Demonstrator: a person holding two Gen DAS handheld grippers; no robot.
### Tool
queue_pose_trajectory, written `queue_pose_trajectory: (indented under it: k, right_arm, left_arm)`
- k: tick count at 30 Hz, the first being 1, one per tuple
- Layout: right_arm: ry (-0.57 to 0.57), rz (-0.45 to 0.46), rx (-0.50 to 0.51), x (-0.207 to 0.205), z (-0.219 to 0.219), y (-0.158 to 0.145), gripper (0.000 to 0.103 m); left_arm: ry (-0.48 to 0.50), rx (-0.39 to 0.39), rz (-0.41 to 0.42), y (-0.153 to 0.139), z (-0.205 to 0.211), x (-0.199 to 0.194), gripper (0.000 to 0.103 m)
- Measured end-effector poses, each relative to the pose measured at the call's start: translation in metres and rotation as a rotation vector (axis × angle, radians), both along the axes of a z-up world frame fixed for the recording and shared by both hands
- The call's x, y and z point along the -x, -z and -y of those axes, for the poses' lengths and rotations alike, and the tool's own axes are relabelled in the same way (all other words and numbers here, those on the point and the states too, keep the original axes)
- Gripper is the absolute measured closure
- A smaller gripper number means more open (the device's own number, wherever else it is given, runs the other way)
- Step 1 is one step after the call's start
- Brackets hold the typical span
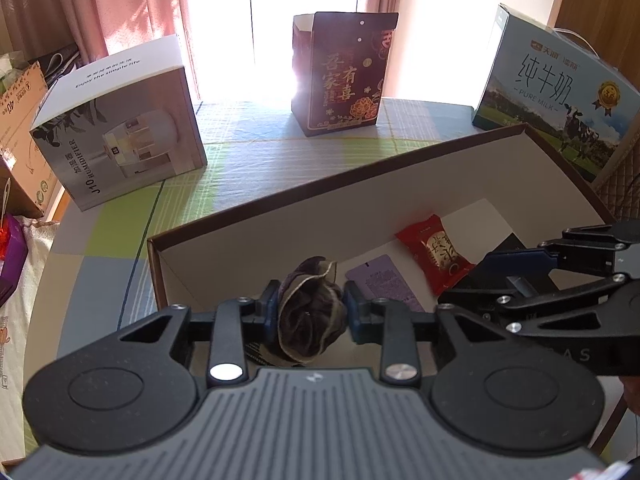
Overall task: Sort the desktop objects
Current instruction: 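Open both tools to drop the purple tube and scrunchie into the box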
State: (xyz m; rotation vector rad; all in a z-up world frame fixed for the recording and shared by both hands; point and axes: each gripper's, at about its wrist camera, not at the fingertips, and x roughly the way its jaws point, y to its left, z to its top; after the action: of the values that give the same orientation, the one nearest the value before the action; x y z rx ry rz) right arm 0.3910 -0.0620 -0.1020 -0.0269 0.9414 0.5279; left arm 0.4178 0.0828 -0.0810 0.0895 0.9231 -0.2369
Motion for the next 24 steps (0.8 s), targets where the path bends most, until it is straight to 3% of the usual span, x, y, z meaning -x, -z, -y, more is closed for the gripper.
queue_pose_trajectory:
  k: [1,2,4,6,14,24]
  right_arm:
    - [0.003,0.004,0.001,0.001,0.0,0.0,0.043]
    - [0.005,0.008,0.001,0.002,0.001,-0.001,0.035]
    - [0.004,0.018,-0.001,0.003,0.002,-0.003,0.026]
    - [0.004,0.028,0.002,0.006,0.003,-0.006,0.017]
    - [-0.036,0.087,0.066,0.025,0.003,-0.015,0.002]
    - [-0.004,0.072,0.08,0.052,0.021,-0.021,0.002]
  left_arm:
    - [-0.01,0.004,0.005,-0.001,-0.001,0.0,0.049]
    - [-0.023,0.006,0.014,-0.002,-0.002,0.001,0.042]
    - [-0.024,0.013,0.021,-0.004,-0.004,0.002,0.04]
    - [-0.033,0.017,0.017,-0.006,-0.006,0.004,0.031]
    - [-0.046,0.041,0.006,-0.013,-0.012,0.017,0.025]
    - [-0.062,0.021,0.008,-0.029,-0.011,0.052,0.019]
